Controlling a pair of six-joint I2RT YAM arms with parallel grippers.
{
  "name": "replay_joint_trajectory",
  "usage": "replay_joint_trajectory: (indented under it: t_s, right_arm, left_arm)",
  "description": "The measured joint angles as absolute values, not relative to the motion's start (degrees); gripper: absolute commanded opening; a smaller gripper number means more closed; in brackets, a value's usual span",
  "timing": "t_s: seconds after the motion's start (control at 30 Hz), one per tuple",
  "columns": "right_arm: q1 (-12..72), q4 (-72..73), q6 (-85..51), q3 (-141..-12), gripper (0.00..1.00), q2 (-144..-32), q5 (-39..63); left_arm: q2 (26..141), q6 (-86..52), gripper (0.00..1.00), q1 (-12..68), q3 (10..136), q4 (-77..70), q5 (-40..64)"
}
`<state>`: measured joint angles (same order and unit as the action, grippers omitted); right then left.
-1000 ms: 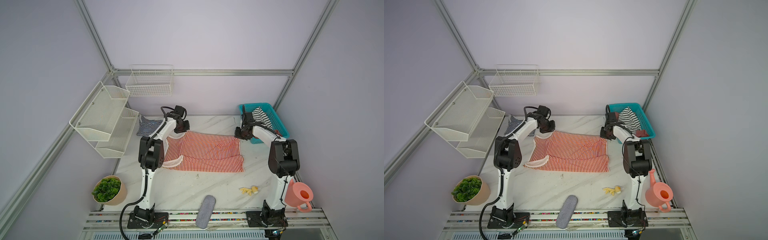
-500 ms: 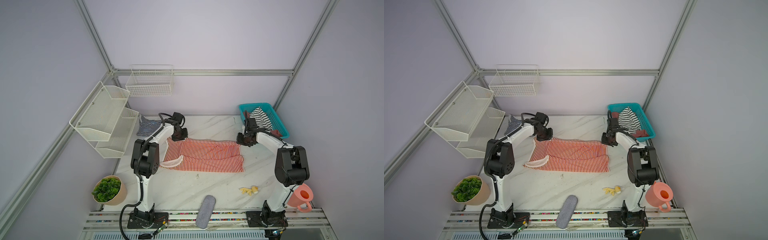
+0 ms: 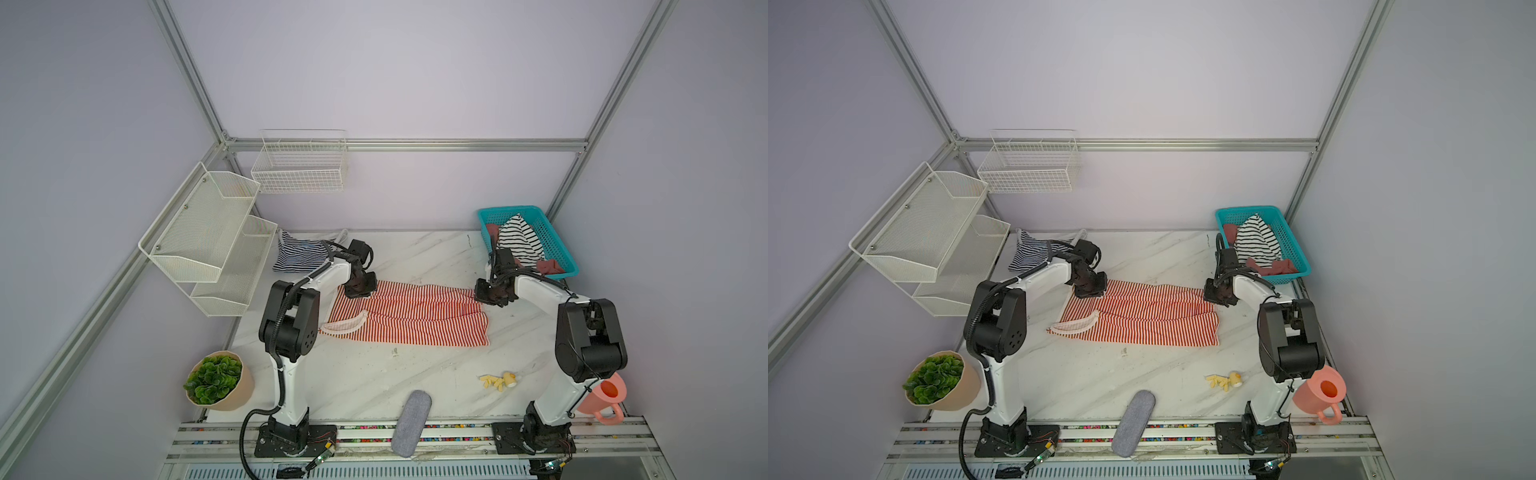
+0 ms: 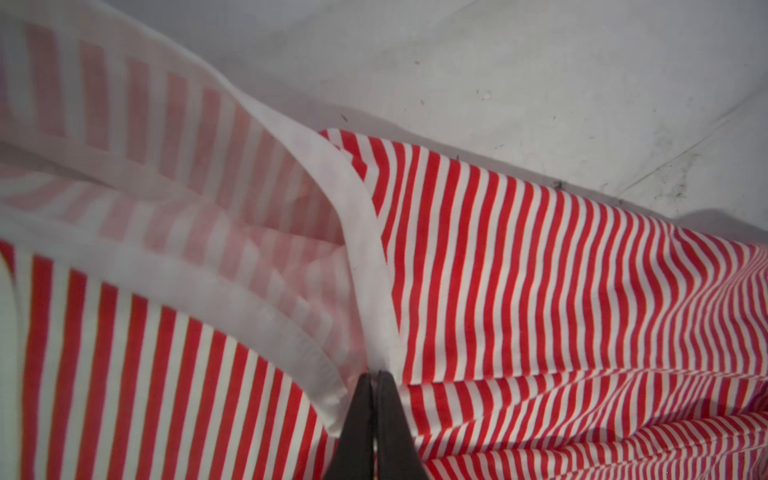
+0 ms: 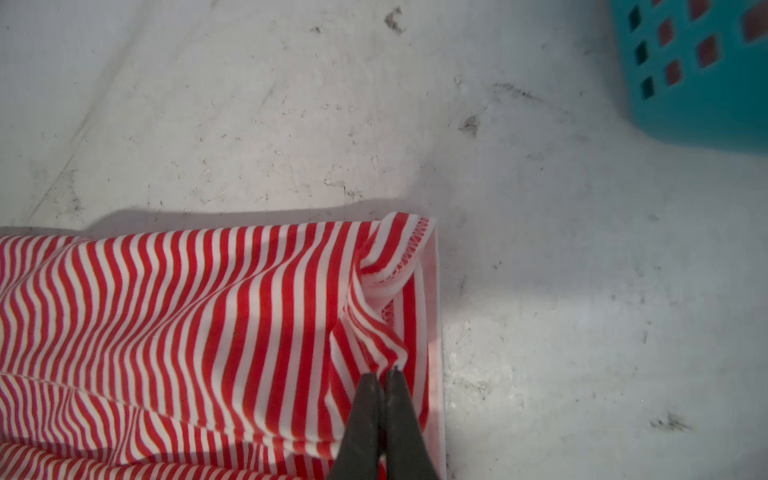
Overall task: Fold and stack tank tops
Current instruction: Fold the tank top at the center of the table, then rotate the tank top at the center of the table.
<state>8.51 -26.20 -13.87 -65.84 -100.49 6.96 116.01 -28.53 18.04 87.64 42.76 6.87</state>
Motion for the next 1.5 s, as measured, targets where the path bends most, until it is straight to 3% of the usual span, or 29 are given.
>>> replay_joint_trajectory:
  t_s: [0.2,0.27,0.43,0.63,0.8,1.0,1.23,1.5]
  right_arm:
    - [8.51,-25.89,-14.09,-63.26,0.00,-99.74,7.40]
    - [8.51,-25.82,-14.11,-62.94,0.00,-99.74,7.40]
    - [8.51,-25.89,-14.33,-62.46,0.12,-99.74,6.98]
    - [8.51,-26.79,-14.39,-62.39,0.36,-99.72,5.13]
    - [8.51,-29.56,-14.46,-63.26,0.39,-98.43,3.22]
    - [8.51,-31.33,-14.50,-68.01,0.38,-94.32,2.35]
    - [9.72,-29.80,-14.85,-70.78,0.09,-93.54,4.91]
    - [14.98,-27.57,-14.63,-73.52,0.07,-104.51,8.45]
  left_arm:
    - [115.00,-29.50,0.00,18.09,85.41,42.13,6.83]
    - [114.72,-29.61,0.04,18.09,84.99,41.78,6.83]
    - [114.59,-30.39,0.12,18.11,84.05,41.28,6.63]
    - [114.37,-30.98,0.25,18.11,83.44,41.43,5.91]
    - [112.73,-31.33,0.40,18.11,83.44,41.87,5.52]
    - [108.27,-31.97,0.44,18.13,83.59,43.46,5.08]
    - [105.32,-32.51,0.40,19.35,84.23,44.42,5.19]
    - [111.15,-34.89,0.33,24.58,85.84,44.03,6.44]
